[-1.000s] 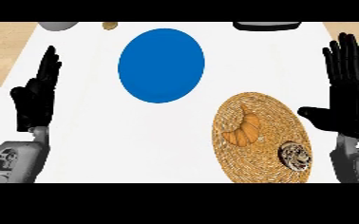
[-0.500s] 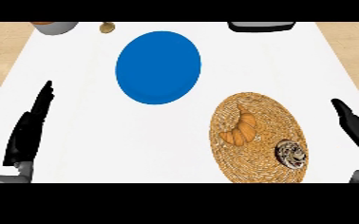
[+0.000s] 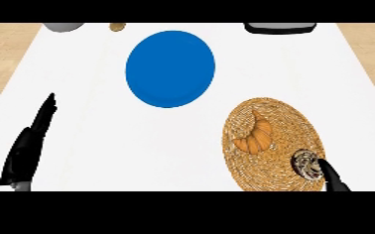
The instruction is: Pick the cupcake from the placemat and place it in the plate
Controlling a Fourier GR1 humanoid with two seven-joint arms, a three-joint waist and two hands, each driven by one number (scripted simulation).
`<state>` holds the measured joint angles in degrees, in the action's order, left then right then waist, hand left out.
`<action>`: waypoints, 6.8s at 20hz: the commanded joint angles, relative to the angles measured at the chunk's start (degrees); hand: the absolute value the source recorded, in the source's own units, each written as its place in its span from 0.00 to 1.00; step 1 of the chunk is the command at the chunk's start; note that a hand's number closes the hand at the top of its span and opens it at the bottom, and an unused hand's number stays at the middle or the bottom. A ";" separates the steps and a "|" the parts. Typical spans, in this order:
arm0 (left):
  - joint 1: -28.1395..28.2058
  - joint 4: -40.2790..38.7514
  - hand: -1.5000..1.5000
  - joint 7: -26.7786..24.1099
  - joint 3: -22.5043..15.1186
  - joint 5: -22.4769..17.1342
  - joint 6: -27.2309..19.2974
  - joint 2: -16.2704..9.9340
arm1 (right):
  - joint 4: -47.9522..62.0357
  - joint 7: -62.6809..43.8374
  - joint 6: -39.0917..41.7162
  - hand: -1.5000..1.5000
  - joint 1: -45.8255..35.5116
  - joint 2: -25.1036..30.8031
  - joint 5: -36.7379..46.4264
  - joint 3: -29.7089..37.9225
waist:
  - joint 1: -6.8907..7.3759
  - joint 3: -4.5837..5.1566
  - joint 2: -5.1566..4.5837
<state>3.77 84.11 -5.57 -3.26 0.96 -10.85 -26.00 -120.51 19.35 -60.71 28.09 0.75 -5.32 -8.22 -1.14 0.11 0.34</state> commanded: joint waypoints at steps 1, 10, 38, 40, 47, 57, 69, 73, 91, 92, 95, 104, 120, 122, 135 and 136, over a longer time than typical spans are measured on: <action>0.80 0.89 0.50 -1.72 0.70 0.02 0.50 -0.55 | -1.12 -5.03 -2.09 0.00 13.07 2.26 5.70 -9.03 | 0.90 0.11 -0.36; 0.68 1.18 0.50 -2.40 0.31 0.23 2.03 0.21 | -6.45 -31.47 -0.76 0.00 21.70 17.61 12.79 -8.47 | 2.58 0.08 -0.96; 2.78 0.74 0.50 -4.02 3.94 4.09 5.00 4.83 | 16.14 -59.75 33.10 0.00 -9.25 28.54 8.01 0.97 | 1.21 -0.13 -0.33; 1.42 0.53 0.50 -1.08 4.73 4.56 5.89 4.31 | 14.41 -59.24 33.94 0.00 -7.00 27.03 10.38 -1.28 | 1.03 -0.12 -0.32; 2.83 5.71 0.50 1.86 6.08 6.38 6.13 6.35 | 17.02 -60.31 35.23 0.00 -7.04 21.71 15.29 -2.36 | 1.08 -0.12 -0.29; 0.43 3.90 0.50 0.97 10.31 6.66 11.27 5.77 | 21.13 -55.63 38.36 1.00 -10.80 17.09 15.40 2.38 | 1.03 -0.12 -0.28; 4.75 5.80 0.50 -1.22 10.97 10.44 11.69 9.90 | 30.78 -47.39 37.97 1.00 -14.86 12.57 20.88 6.77 | 1.22 -0.11 -0.30; -0.97 3.60 0.50 -2.35 7.43 10.74 12.68 9.35 | 36.36 -42.42 51.61 1.00 -31.24 29.62 28.47 0.60 | 9.12 -0.06 -1.93; -3.55 0.56 0.50 -2.36 7.82 10.79 12.76 9.53 | 63.04 -1.67 57.18 1.00 -70.42 36.80 30.55 3.04 | 7.50 -0.32 -1.77; -5.32 -0.76 0.50 -1.96 8.47 10.92 12.24 9.42 | 63.85 1.86 57.11 1.00 -71.08 34.98 29.45 2.87 | 6.99 -0.33 -1.96; -3.35 1.73 0.50 -0.70 7.21 11.64 11.97 10.24 | 70.20 8.17 62.39 1.00 -76.50 33.89 27.04 3.39 | 6.37 -0.29 -1.60; -0.19 2.34 0.50 -2.27 10.55 9.68 13.56 8.36 | 81.00 5.43 64.72 1.00 -93.37 19.92 30.20 0.42 | 3.89 -0.10 -0.78; -1.05 0.82 0.50 -2.75 11.18 10.90 12.86 9.29 | 103.72 -0.88 59.06 1.00 -105.25 0.95 36.76 -0.75 | 3.87 -0.06 -1.19; -3.36 2.53 0.50 0.77 10.54 10.14 14.34 9.05 | 106.43 -3.12 58.00 1.00 -106.77 -0.53 37.52 -1.47 | 4.72 -0.06 -1.48; -4.41 1.31 0.50 -1.49 7.57 13.40 12.56 11.49 | 111.19 -5.56 55.49 0.00 -101.27 -0.74 29.04 -0.42 | 7.75 -0.08 -2.00; -6.28 -2.00 0.50 -2.08 8.38 13.13 13.00 10.91 | 110.07 -4.31 54.93 0.00 -100.99 -0.74 28.29 -0.65 | 7.57 -0.05 -2.08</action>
<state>-0.90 84.75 -6.72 5.07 13.70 2.00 -14.99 -9.97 14.40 -4.20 -74.16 0.12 24.89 -8.35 5.91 0.05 -1.64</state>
